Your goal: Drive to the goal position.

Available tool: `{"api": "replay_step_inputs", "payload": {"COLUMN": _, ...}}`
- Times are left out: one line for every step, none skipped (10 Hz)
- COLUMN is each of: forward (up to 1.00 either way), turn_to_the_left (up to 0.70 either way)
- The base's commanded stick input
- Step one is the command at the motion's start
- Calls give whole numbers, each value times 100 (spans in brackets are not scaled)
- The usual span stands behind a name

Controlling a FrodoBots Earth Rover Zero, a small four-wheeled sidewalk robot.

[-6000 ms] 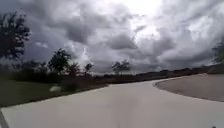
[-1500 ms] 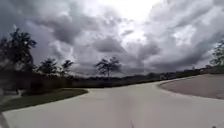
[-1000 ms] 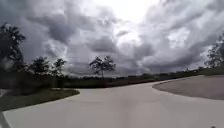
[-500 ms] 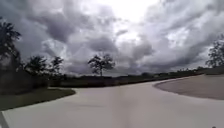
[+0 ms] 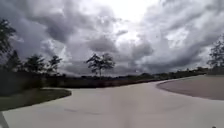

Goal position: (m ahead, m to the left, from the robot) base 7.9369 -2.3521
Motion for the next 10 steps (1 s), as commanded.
{"api": "replay_step_inputs", "payload": {"forward": 85, "turn_to_the_left": 0}}
{"api": "replay_step_inputs", "payload": {"forward": 85, "turn_to_the_left": 0}}
{"api": "replay_step_inputs", "payload": {"forward": 85, "turn_to_the_left": 0}}
{"api": "replay_step_inputs", "payload": {"forward": 85, "turn_to_the_left": 0}}
{"api": "replay_step_inputs", "payload": {"forward": 85, "turn_to_the_left": 0}}
{"api": "replay_step_inputs", "payload": {"forward": 85, "turn_to_the_left": 0}}
{"api": "replay_step_inputs", "payload": {"forward": 85, "turn_to_the_left": 0}}
{"api": "replay_step_inputs", "payload": {"forward": 85, "turn_to_the_left": 0}}
{"api": "replay_step_inputs", "payload": {"forward": 85, "turn_to_the_left": 0}}
{"api": "replay_step_inputs", "payload": {"forward": 85, "turn_to_the_left": 0}}
